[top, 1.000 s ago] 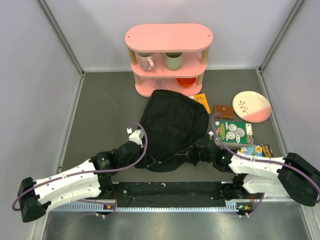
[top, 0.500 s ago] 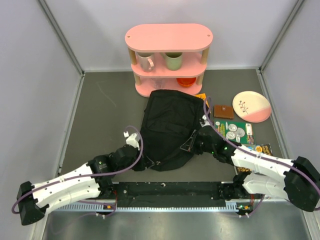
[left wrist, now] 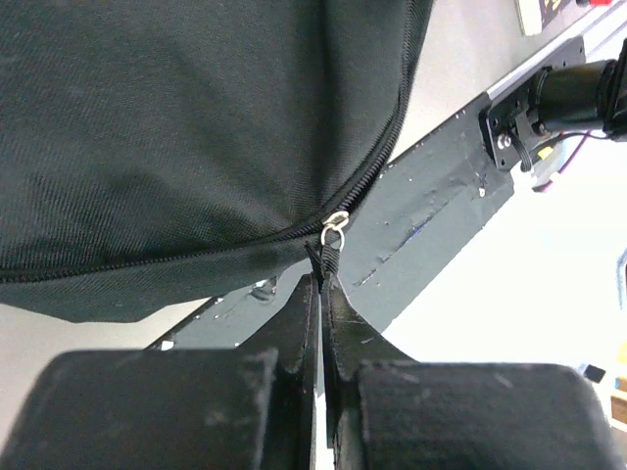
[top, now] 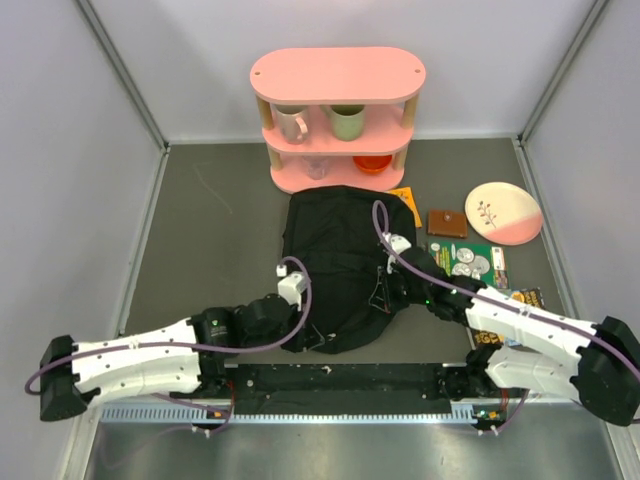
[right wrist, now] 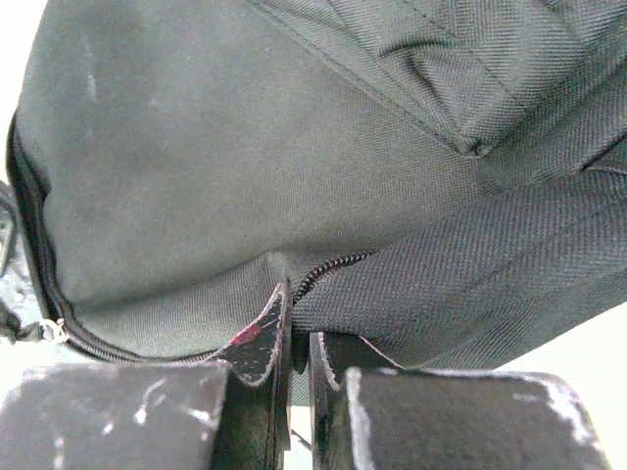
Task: Pack the student bag
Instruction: Unzip the student bag at the center of the board.
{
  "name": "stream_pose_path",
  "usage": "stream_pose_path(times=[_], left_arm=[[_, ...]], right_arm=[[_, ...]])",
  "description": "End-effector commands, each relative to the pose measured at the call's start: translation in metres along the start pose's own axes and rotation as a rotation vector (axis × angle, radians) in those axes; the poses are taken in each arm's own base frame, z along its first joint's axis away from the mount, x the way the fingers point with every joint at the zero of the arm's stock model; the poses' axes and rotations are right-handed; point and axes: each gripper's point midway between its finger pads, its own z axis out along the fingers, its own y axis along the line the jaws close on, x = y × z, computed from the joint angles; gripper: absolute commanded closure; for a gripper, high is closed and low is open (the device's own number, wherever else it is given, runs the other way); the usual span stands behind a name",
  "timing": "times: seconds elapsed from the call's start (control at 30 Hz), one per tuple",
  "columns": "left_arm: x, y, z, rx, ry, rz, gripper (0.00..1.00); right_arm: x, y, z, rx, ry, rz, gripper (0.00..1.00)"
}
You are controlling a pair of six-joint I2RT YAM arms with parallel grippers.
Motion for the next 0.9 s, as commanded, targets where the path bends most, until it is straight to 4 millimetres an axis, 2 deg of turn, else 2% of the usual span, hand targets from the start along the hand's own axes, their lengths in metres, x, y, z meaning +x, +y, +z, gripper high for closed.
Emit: stream_pose_path(times=[0.0,0.07,0.1,0.13,0.23,0.3,0.33,0.37,0.4,0.43,0.47,0.53,0.57,0.6,0.63,0.67,0.8,0.87], left_arm=[[0.002,-0.023,0.003,0.025,0.051,0.106,1.00],[0.003,-0.025,0.011,0.007,0.059,0.125,1.00],[-0.001,-0.028,0.012,0.007,0.045,0.127,1.00],[-0.006,-0.025,0.018,-0.024,0.021,0.125,1.00],[-0.018,-0.032,0.030,-0.025,-0.027,0.130,1.00],[-0.020,-0.037,0.041,-0.027,-0.023,0.135,1.00],[-0.018,-0.041,0.044,-0.015,-0.007,0.135,1.00],[-0.019,-0.049,0.048,0.007,0.000,0.135,1.00],[-0.013,-0.048,0.054,0.007,0.025,0.140,1.00],[-0.011,-0.051,0.057,0.023,0.030,0.142,1.00],[-0.010,-0.055,0.061,0.052,0.031,0.144,1.00],[-0.009,-0.054,0.066,0.043,0.038,0.146,1.00],[-0.010,-0.054,0.067,0.038,0.034,0.150,1.00],[-0.011,-0.054,0.069,0.038,0.028,0.150,1.00],[-0.012,-0.053,0.069,0.035,0.021,0.152,1.00],[-0.014,-0.054,0.069,0.037,0.014,0.154,1.00],[-0.018,-0.059,0.072,0.048,-0.003,0.160,1.00],[-0.020,-0.062,0.073,0.059,-0.008,0.167,1.00]], right_arm=[[-0.050,-0.034,-0.005,0.221,-0.127,-0.122,1.00],[-0.057,-0.046,0.003,0.282,-0.131,-0.095,1.00],[-0.065,-0.048,0.004,0.297,-0.146,-0.066,1.00],[-0.072,-0.059,0.005,0.322,-0.154,-0.035,1.00],[-0.085,-0.066,0.011,0.325,-0.162,0.056,1.00],[-0.088,-0.065,0.011,0.313,-0.170,0.125,0.92],[-0.087,-0.064,0.010,0.300,-0.169,0.156,0.76],[-0.082,-0.063,0.010,0.289,-0.161,0.179,0.70],[-0.081,-0.056,0.005,0.259,-0.172,0.227,0.65],[-0.075,-0.050,0.003,0.222,-0.163,0.261,0.34],[-0.058,-0.052,0.004,0.215,-0.135,0.299,0.26],[-0.053,-0.037,-0.007,0.130,-0.163,0.410,0.18],[-0.036,-0.041,-0.009,0.131,-0.152,0.443,0.16],[-0.033,-0.040,-0.013,0.119,-0.168,0.509,0.14],[-0.036,-0.038,-0.029,0.100,-0.225,0.543,0.14],[-0.024,-0.046,-0.031,0.118,-0.237,0.584,0.13],[-0.020,-0.035,-0.049,-0.020,-0.332,0.805,0.12],[-0.018,-0.026,-0.055,-0.078,-0.332,0.826,0.14]])
